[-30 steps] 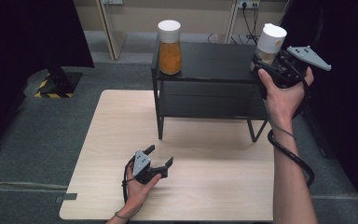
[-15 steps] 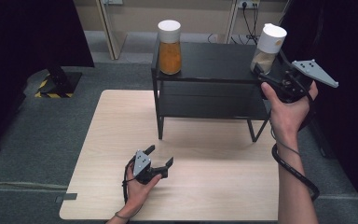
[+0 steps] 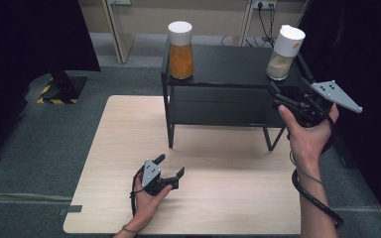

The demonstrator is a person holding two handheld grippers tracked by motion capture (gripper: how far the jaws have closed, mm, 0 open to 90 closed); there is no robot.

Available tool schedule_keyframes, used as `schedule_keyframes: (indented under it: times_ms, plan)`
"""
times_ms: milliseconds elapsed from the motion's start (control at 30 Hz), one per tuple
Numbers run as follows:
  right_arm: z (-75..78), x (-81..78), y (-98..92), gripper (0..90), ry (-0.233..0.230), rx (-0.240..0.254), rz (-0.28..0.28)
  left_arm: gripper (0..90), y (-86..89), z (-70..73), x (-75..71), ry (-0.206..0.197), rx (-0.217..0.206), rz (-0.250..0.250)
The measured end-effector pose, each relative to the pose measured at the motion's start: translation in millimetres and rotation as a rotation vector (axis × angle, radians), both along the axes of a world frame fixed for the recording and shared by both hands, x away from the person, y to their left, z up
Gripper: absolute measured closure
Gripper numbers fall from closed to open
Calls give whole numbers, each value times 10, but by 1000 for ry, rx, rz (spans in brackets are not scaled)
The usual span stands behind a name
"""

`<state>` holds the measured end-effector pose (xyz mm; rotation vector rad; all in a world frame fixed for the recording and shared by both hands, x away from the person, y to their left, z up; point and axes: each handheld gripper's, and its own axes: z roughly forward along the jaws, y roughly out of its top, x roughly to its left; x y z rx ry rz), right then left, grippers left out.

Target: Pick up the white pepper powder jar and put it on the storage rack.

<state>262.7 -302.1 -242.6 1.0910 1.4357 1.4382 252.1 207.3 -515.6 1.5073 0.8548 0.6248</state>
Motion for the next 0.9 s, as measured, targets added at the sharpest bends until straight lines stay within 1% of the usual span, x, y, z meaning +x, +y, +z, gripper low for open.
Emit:
schedule_keyframes:
  times_ms: [500, 900]
  plan:
    - [-344, -201, -84, 108, 27, -4, 19, 96, -9, -4, -5, -2, -1, 2]
    - [-648, -301, -92, 108, 29, -23, 68, 96, -6, -5, -4, -2, -3, 1]
